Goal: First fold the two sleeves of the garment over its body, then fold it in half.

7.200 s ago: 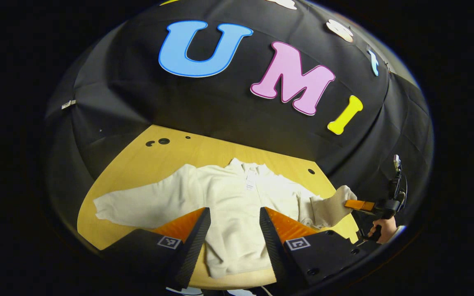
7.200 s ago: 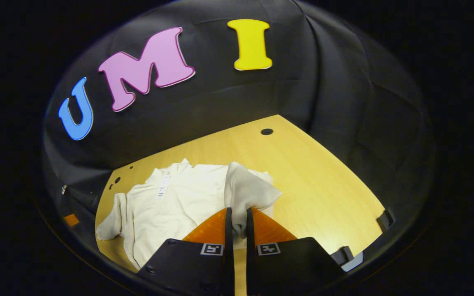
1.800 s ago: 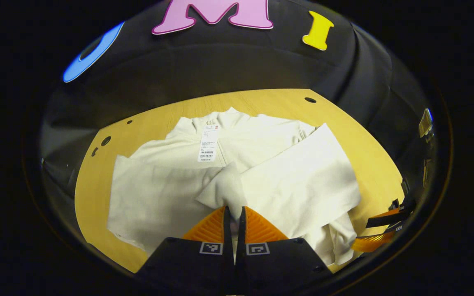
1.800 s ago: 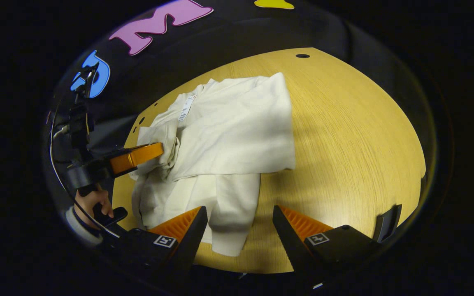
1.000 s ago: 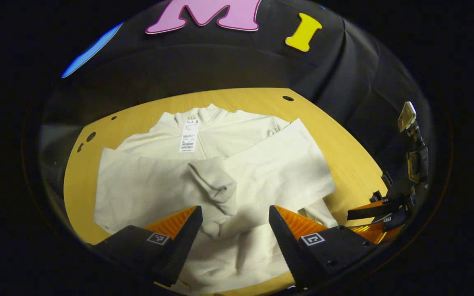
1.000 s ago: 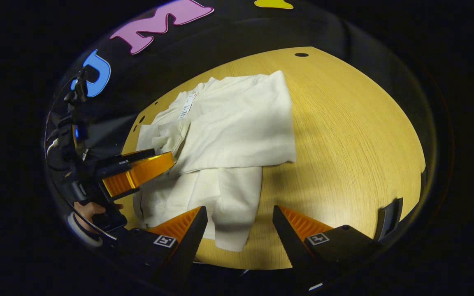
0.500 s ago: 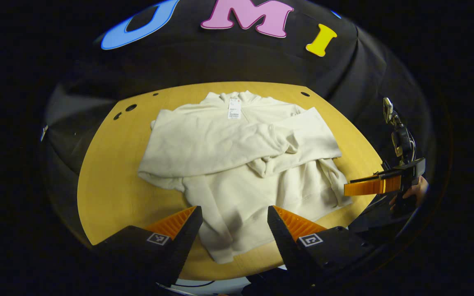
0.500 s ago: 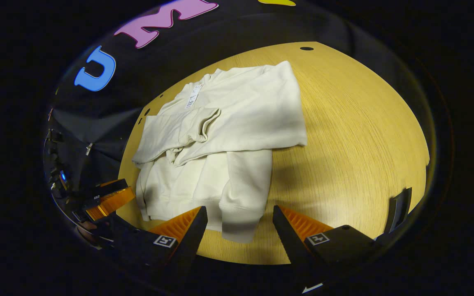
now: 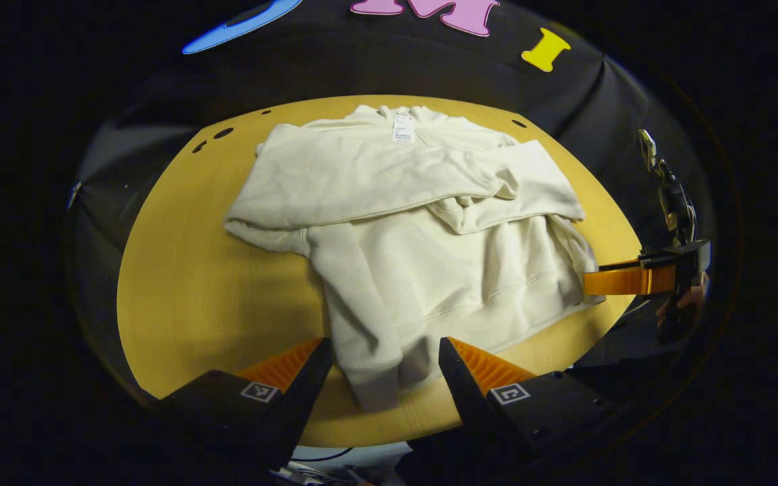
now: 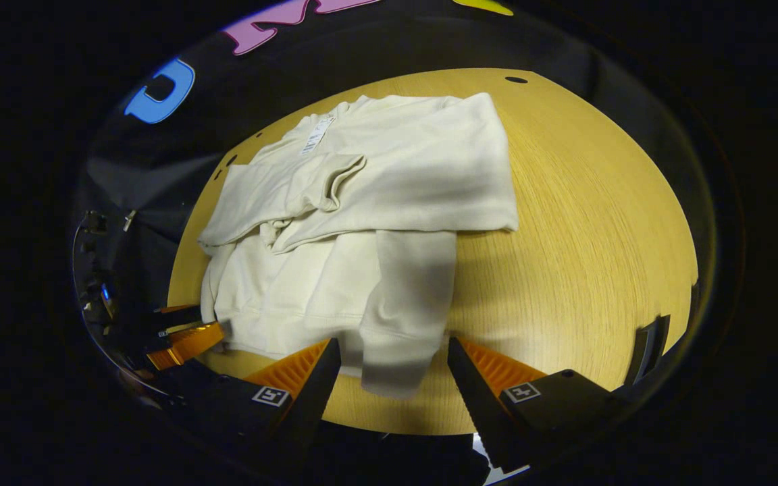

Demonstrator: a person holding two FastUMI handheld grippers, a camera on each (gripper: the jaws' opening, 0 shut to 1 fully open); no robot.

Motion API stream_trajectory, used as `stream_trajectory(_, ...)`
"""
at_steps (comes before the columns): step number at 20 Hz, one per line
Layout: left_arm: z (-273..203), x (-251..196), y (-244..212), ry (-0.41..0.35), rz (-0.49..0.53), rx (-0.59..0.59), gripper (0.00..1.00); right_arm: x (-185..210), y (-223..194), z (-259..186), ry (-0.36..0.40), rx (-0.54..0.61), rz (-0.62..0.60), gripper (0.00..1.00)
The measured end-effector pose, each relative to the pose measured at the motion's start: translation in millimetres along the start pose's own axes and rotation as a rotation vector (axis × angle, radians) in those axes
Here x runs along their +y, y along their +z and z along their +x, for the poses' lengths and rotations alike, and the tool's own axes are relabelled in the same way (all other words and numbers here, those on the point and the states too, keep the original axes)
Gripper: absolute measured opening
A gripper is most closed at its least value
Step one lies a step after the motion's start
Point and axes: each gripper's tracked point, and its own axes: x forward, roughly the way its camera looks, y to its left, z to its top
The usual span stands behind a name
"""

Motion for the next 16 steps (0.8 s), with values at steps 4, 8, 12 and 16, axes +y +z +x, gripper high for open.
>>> stream_trajectory(4,19,3,-9,0.044,0.012,0.076,0.98,1,6,11,-0.039,0.014,-0.058,0.97)
stream_trajectory(8,21,3,-2,0.077,-0.010,0.076,1.00,0,1,18,-0.145,0.065,-0.198,0.95)
stream_trajectory(12,22,-9,1,0.042,0.043,0.043,0.91,6,1,17,-0.145,0.095,-0.219,0.98)
stream_trajectory(16,27,-20,5,-0.012,-0.004,0.028,0.23,19,0,20,-0.056,0.074,-0.202,0.25)
